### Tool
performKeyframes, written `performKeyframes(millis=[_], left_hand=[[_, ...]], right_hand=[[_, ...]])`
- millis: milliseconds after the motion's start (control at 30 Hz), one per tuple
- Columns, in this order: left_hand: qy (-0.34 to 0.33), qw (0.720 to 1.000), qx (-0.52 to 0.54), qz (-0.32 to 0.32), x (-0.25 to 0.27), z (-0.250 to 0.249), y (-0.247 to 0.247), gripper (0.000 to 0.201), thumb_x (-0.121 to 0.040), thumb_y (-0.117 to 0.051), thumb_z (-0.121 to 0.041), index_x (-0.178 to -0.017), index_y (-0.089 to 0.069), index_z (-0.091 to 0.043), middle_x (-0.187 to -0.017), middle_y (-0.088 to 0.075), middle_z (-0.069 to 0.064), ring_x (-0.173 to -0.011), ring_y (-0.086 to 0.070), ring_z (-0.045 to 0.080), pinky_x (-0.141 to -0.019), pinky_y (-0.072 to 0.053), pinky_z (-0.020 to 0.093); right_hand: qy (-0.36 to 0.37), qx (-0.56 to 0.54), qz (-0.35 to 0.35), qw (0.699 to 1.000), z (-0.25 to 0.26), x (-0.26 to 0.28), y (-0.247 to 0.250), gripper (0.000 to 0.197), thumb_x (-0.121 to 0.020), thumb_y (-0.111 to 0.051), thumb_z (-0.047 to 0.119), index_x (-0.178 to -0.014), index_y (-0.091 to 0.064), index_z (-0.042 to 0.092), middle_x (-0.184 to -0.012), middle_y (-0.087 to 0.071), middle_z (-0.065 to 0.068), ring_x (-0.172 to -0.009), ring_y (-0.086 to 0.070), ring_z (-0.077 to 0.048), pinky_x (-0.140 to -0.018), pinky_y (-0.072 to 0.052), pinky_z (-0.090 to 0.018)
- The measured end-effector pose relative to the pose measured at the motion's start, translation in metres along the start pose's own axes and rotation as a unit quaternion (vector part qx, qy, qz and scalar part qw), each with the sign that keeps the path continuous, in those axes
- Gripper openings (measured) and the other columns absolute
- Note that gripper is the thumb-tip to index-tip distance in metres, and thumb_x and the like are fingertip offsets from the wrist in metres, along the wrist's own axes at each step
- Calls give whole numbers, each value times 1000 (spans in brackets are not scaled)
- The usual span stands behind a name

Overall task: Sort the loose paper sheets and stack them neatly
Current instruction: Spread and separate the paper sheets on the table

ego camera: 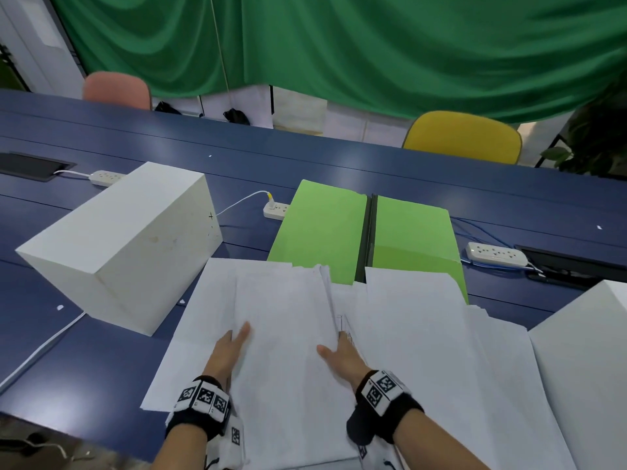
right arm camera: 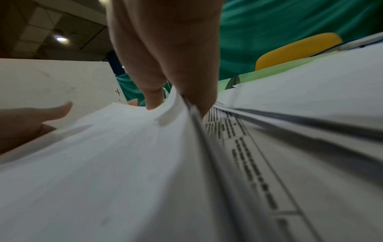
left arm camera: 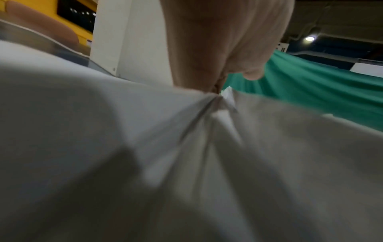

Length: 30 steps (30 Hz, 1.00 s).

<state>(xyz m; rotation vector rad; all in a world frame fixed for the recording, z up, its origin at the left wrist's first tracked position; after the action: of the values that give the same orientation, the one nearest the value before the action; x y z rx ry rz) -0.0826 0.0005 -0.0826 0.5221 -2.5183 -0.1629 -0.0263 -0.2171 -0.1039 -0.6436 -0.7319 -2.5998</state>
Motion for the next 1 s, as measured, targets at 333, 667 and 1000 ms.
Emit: performKeyframes(millis=[333, 667, 1000], left_hand=[[-297, 945, 125, 57, 63, -90, 13, 32, -87, -55, 7, -105, -59, -19, -92, -74, -10, -84, -68, 2, -69, -53, 14], [-402, 889, 218, 29, 98, -139, 26, 16, -68, -78, -24, -78, -75, -35, -75, -72, -17, -72, -67, -3, -65, -53, 13], [-300, 941, 156, -6, 73, -95, -1, 14, -79, -69, -4, -77, -65, -17, -64, -71, -17, -60, -64, -4, -57, -51, 12]], right_hand=[[171, -299, 84, 935, 51, 23, 58, 75, -49, -88, 44, -112, -60, 15, -114, -69, -5, -101, -67, -19, -83, -54, -31], [287, -255, 7, 923, 129, 69, 90, 36, -62, -76, 28, -97, -66, 23, -91, -74, 11, -90, -68, -8, -84, -54, -26], [142, -195, -43, 969, 54, 46, 61, 23, -86, -63, 9, -108, -61, 9, -109, -66, -11, -88, -65, -19, -83, -53, -28]])
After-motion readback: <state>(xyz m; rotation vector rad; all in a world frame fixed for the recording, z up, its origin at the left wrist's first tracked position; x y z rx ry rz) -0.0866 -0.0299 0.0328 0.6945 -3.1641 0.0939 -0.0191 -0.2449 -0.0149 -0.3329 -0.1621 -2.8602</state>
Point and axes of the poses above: each hand's wrist, its own x-axis away from the middle knuckle, its own y-axis out of the back of the hand, z = x × y, the point moved 2 cm from there along -x, towards the middle knuckle
